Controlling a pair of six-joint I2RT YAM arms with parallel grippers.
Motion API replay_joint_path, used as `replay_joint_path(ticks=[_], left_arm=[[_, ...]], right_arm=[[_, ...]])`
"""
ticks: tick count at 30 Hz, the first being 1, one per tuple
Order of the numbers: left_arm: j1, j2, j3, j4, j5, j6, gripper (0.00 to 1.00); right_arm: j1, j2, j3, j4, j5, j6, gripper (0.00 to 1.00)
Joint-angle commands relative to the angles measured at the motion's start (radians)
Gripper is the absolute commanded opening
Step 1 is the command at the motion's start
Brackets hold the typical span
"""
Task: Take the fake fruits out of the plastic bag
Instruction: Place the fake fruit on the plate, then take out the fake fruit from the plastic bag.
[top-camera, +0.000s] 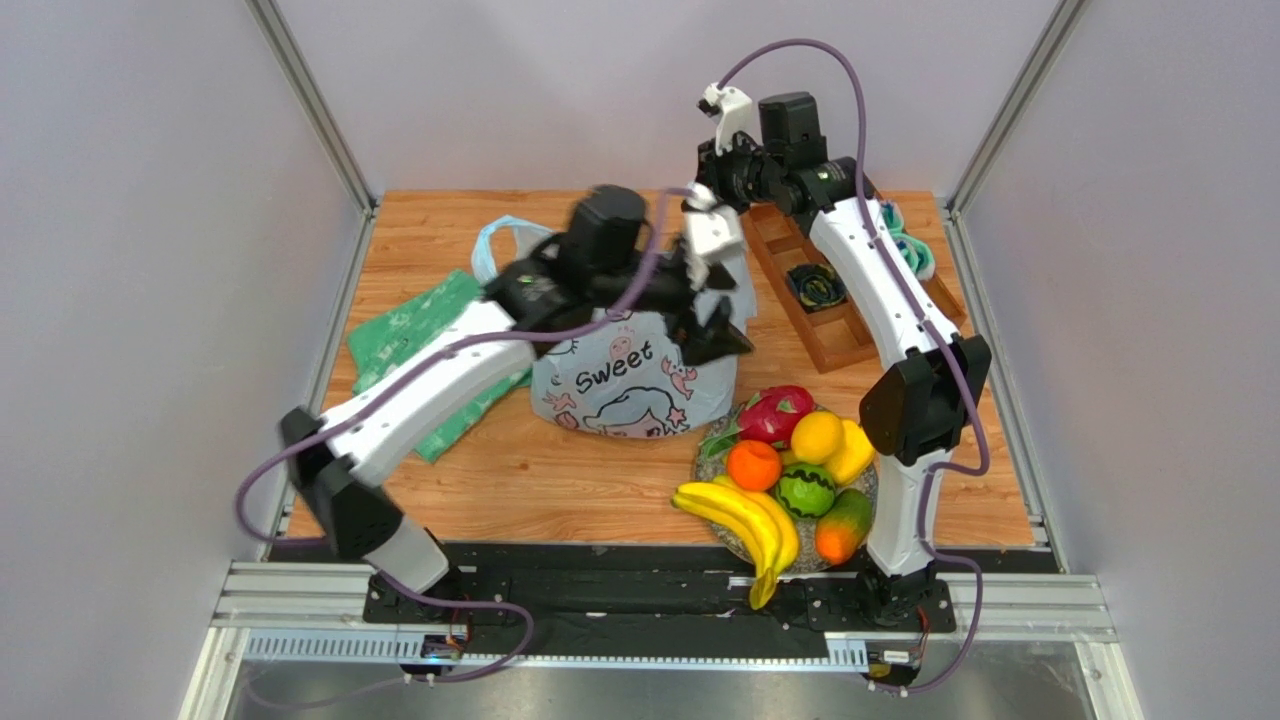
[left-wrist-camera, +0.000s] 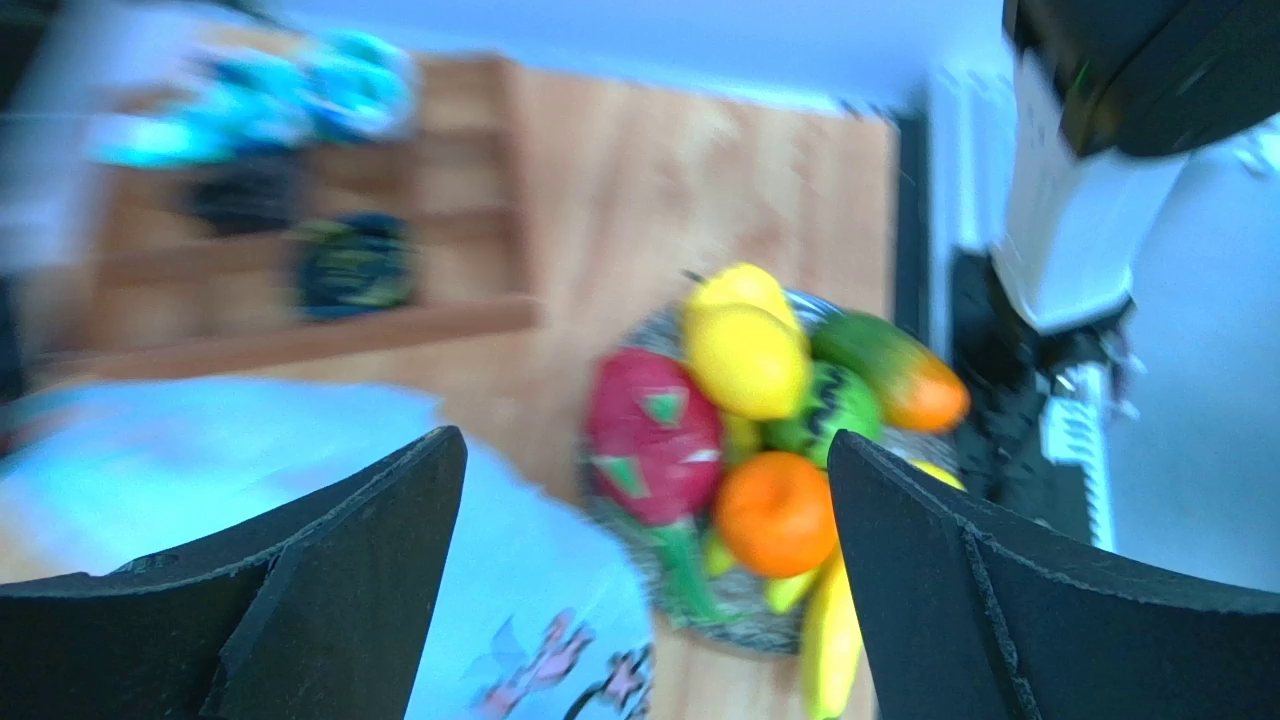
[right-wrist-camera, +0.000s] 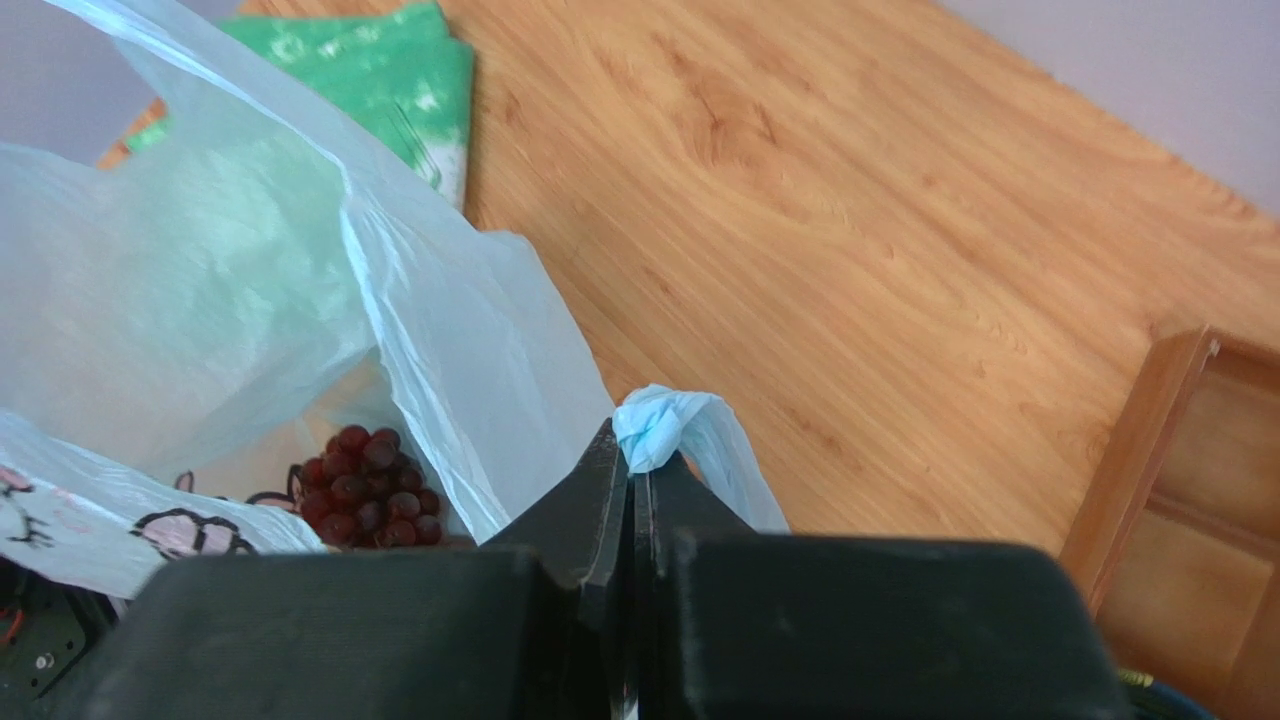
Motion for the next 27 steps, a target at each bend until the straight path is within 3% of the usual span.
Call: replay_joint_path(ticks=[1,4,7,12,18,20,23,27], left_arm=[[0.132,-0.224,0.033,-0.123,-0.121,0.005,0.99],[0.294,-0.275,-0.041,-0.126,-0.202,-0.095,0.97],[0.422,-0.288,-0.09,-0.116,-0.137,-0.169,0.91],[0.436,-0.311,-0.223,-0.063,-0.056,-0.163,0.86],[0.439,-0.337,-0.456,0.015,-0.098,-0.329,0.81],[0.449,-0.358,-0.505,0.079,-0.034,-0.427,0.78],[0.449,-0.425,-0.507,0.121,0.101,-0.476,0.78],[0.449,-0.527,-0.458,0.055,0.186,-0.42,0.8]], right_arm=[[0.012,0.023,0.181,0.035,-0.069,0.04,0.0],[0.048,0.0,0.216,0.045,-0.097,0.039,0.0],[0.101,-0.039,0.275,0.053,-0.116,-0.013,0.0],[0.192,-0.148,0.148,0.062,-0.073,-0.122,0.0],[0.265,-0.315,-0.107,-0.03,-0.036,-0.173,0.0],[0.287,-0.393,-0.22,-0.051,0.015,-0.194,0.0],[0.302,-0.453,-0.302,-0.118,0.081,-0.231,0.0],[0.302,-0.525,-0.354,-0.224,0.164,-0.195,0.0]])
